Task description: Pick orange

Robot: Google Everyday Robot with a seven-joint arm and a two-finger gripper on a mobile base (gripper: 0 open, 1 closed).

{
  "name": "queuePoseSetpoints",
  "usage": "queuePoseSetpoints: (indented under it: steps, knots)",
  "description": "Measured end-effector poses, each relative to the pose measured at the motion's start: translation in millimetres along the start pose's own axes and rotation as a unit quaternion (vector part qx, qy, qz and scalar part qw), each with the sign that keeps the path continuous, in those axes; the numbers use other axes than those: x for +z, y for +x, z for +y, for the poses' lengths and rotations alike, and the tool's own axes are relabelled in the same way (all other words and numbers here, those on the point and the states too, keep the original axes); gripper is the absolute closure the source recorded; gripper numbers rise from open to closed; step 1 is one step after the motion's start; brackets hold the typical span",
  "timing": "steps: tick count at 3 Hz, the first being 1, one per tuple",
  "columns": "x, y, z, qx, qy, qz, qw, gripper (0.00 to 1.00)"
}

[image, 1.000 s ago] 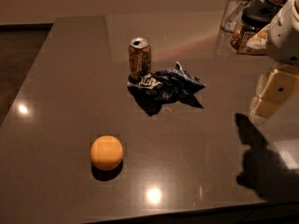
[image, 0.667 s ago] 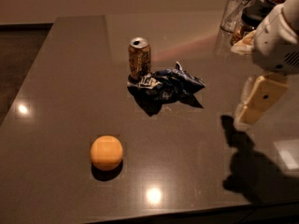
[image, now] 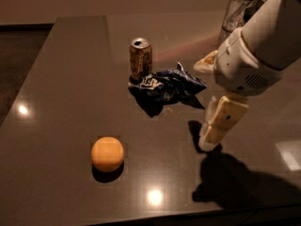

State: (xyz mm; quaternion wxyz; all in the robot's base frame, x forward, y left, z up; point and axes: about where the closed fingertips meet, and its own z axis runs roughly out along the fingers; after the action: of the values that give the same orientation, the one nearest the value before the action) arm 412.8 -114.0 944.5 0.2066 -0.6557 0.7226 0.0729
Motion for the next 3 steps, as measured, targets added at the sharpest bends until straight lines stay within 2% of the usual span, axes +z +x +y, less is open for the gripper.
queuePoseSetpoints:
  steps: [1, 2, 3]
  knots:
    - [33.8, -33.1, 24.8, -0.026, -0.039, -0.045, 0.9979, 0.0]
    - [63.7, -63.0, 45.4, -0.056, -0.07, -0.082, 0.9925, 0.0]
    - [88.0, -93.2, 62.3, -0.089, -0.097, -0.119, 0.9841, 0.0]
